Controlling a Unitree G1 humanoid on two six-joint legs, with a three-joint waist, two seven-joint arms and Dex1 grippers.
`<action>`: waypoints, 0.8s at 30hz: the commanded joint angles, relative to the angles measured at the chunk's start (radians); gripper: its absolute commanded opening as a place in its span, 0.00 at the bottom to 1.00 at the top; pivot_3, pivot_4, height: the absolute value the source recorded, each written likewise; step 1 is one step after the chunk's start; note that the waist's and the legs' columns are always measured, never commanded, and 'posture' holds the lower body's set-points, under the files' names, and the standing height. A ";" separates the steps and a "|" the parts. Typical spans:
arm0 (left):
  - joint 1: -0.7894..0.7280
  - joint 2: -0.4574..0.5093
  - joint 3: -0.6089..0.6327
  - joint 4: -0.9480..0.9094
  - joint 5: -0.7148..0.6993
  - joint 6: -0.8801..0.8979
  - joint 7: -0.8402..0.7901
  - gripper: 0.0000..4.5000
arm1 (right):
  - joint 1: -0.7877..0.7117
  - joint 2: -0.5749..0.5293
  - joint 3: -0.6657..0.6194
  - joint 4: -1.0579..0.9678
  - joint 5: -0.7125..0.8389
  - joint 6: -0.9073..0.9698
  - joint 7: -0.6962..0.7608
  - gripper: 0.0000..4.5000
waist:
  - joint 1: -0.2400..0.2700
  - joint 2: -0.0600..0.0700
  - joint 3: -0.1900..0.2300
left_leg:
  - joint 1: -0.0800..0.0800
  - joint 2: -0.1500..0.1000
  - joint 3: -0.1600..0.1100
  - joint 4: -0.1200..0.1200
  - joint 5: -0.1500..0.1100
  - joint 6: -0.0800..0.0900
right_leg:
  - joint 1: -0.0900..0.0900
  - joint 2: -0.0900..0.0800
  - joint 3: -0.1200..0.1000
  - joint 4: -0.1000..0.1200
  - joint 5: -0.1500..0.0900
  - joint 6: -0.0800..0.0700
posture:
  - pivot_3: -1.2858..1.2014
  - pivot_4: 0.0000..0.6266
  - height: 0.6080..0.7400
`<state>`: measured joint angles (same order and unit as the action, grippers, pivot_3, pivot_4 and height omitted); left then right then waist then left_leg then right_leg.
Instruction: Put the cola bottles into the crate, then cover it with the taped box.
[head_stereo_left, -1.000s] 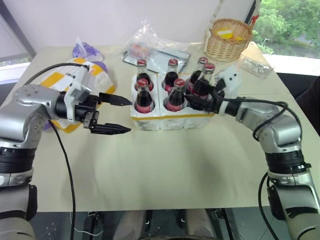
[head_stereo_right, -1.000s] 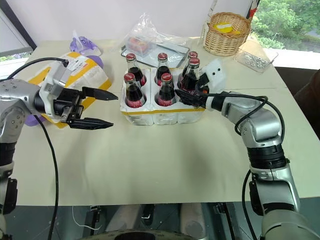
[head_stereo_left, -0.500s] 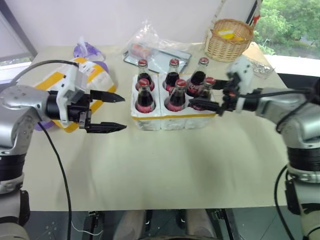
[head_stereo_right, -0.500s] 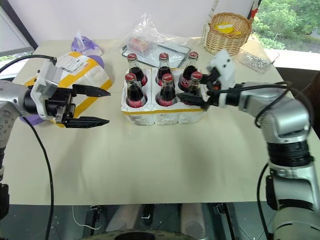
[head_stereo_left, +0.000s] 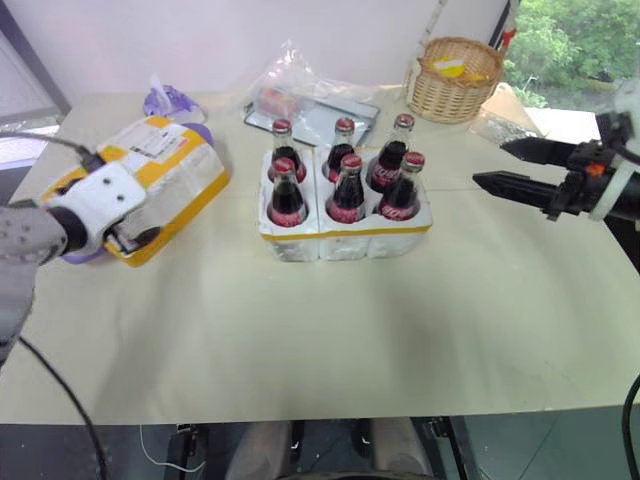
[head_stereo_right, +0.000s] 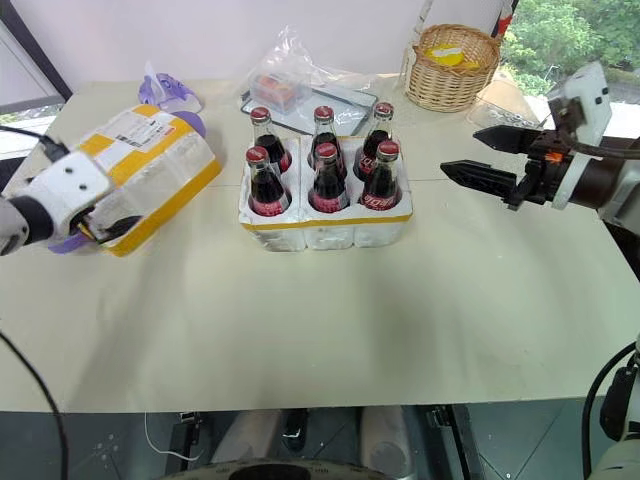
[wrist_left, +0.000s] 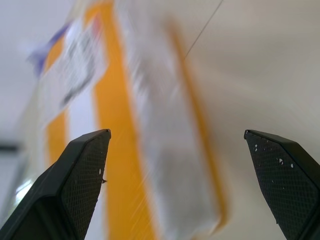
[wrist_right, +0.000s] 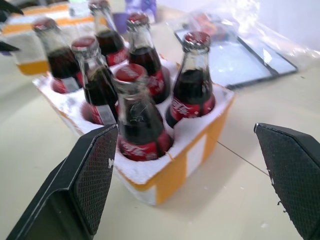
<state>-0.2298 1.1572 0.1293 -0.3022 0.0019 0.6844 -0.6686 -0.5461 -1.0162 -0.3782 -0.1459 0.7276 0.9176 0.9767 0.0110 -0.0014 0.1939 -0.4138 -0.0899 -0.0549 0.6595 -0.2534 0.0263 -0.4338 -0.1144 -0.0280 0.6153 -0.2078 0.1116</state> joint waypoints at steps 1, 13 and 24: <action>0.033 -0.025 0.032 -0.088 0.062 0.104 0.074 1.00 | 0.041 -0.035 -0.059 -0.088 0.063 -0.008 0.060 0.99 | 0.004 0.000 0.000 | 0.000 0.000 0.000 0.000 0.000 0.000 | 0.000 0.000 0.000 -0.001 0.000 0.000 | 0.52 0.24 1.00; 0.170 -0.058 -0.036 -0.194 0.199 0.338 0.188 1.00 | 0.043 -0.080 -0.045 -0.077 0.080 -0.034 0.103 0.99 | 0.002 -0.001 0.001 | -0.001 0.000 0.000 0.002 -0.001 0.000 | 0.001 -0.002 -0.001 -0.001 0.000 0.000 | 0.52 0.24 1.00; 0.145 -0.097 -0.110 0.068 0.298 0.130 0.308 1.00 | 0.125 -0.076 -0.110 -0.134 0.116 -0.045 0.106 0.99 | 0.007 -0.001 0.000 | -0.002 -0.001 0.000 0.002 -0.001 -0.001 | 0.000 -0.003 -0.001 -0.001 0.000 0.000 | 0.52 0.24 1.00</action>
<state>-0.0645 1.0623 0.0261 -0.2711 0.2632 0.8679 -0.3967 -0.4147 -1.0783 -0.4442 -0.2419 0.8123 0.8870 1.0800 0.0183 -0.0024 0.1942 -0.4153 -0.0904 -0.0552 0.6611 -0.2545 0.0255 -0.4338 -0.1175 -0.0293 0.6142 -0.2078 0.1117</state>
